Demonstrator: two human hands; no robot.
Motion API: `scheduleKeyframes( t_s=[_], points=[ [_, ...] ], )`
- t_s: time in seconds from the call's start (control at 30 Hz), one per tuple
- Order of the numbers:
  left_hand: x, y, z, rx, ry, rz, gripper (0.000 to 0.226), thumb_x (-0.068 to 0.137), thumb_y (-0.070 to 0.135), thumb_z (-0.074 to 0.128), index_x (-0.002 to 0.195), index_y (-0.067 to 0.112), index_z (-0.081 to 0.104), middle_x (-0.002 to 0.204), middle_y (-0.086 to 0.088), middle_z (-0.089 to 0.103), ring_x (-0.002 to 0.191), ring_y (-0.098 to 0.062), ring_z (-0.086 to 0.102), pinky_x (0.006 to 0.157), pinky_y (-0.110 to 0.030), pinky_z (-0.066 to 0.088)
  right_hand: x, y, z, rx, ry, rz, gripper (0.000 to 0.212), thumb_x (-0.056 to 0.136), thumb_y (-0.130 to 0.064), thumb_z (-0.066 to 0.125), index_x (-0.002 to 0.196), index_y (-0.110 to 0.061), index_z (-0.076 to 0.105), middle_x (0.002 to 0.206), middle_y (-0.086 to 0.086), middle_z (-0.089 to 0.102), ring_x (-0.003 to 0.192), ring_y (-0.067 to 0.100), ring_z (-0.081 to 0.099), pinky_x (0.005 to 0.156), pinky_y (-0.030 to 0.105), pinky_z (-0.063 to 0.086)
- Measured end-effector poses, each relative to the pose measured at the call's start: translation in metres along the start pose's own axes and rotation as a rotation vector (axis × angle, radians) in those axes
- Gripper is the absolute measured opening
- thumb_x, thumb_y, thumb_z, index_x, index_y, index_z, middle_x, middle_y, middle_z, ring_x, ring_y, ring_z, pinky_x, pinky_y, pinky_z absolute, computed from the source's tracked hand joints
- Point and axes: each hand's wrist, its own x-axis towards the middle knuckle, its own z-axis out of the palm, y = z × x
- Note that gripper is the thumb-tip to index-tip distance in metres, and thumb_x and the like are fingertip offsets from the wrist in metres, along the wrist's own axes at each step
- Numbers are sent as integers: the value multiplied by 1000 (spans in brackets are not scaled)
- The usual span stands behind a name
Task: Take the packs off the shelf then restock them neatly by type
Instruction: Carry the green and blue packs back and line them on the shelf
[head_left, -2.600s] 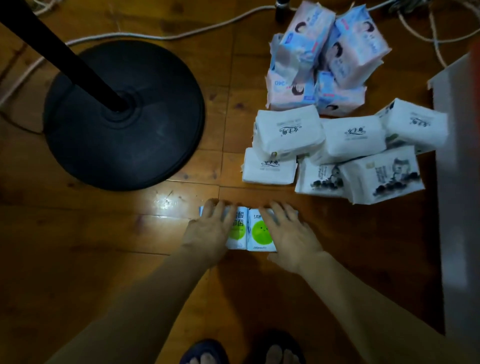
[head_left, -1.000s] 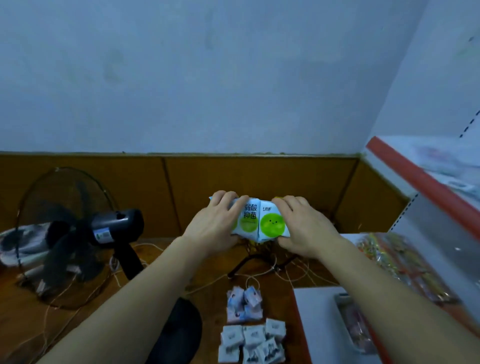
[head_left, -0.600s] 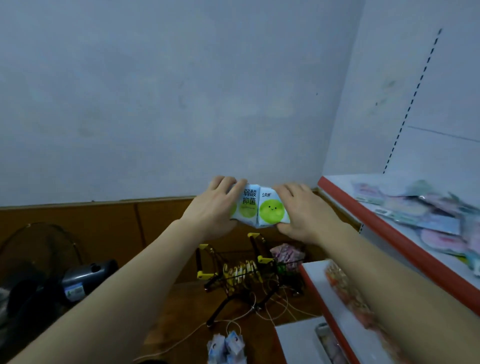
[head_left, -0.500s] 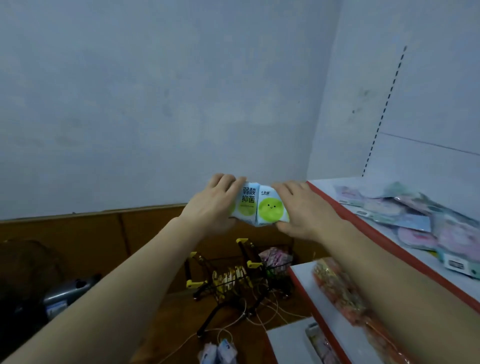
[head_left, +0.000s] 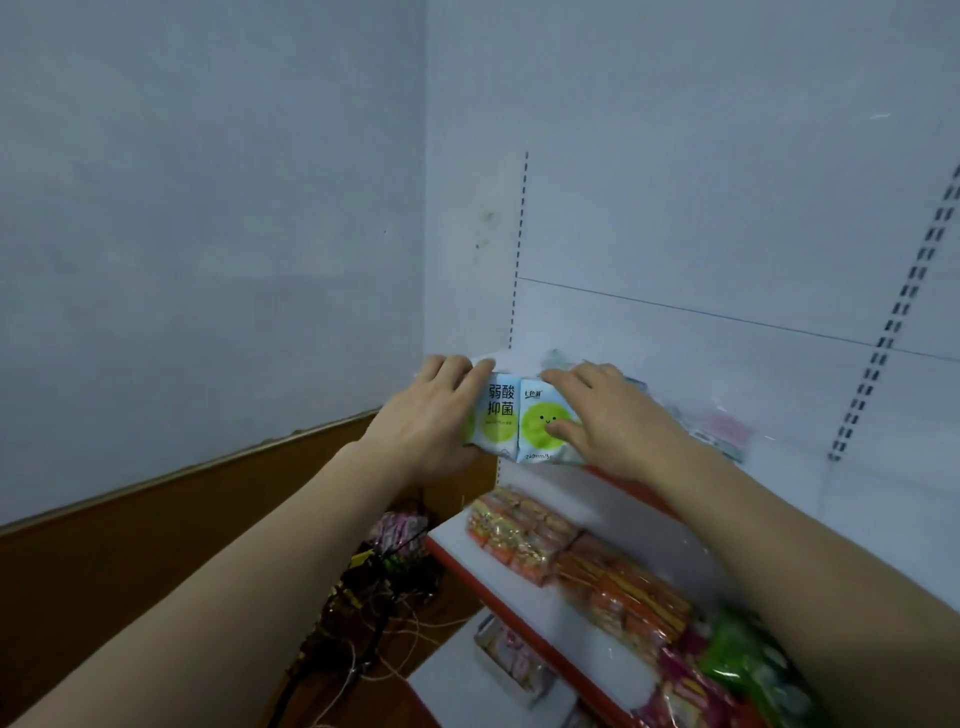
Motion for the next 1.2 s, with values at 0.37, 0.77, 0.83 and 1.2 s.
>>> scheduleKeyframes(
  t_s=[0.37, 0.77, 0.83, 1.2],
  points=[
    [60, 196, -8, -185, 42, 345, 80, 77, 50, 73, 140, 20, 35, 130, -4, 46, 122, -26, 36, 91, -46, 49, -182, 100, -101, -189, 32, 354, 53, 100, -39, 53, 148, -29, 34, 135, 3, 46, 126, 22, 36, 97, 41, 44],
    [40, 493, -49, -504, 12, 677, 77, 88, 56, 64, 150, 22, 31, 138, -2, 44, 130, -23, 31, 103, -45, 42, -466, 166, -224, -364, 24, 676, 51, 100, -34, 54, 147, -24, 39, 128, 6, 49, 121, 26, 39, 91, 45, 47],
    [29, 541, -54, -543, 19, 721, 72, 91, 49, 64, 150, 20, 33, 137, -3, 45, 130, -24, 33, 103, -46, 42, -512, 171, -239, -394, 12, 721, 51, 100, -33, 54, 148, -22, 38, 128, 7, 48, 121, 27, 39, 90, 45, 47],
    [-28, 782, -80, -706, -10, 1026, 57, 99, 40, 55, 149, 21, 35, 136, -1, 45, 126, -21, 36, 92, -43, 49, -738, 191, -305, -502, 9, 1030, 49, 100, -22, 56, 147, -16, 42, 128, 10, 48, 121, 30, 38, 94, 47, 45]
  ],
)
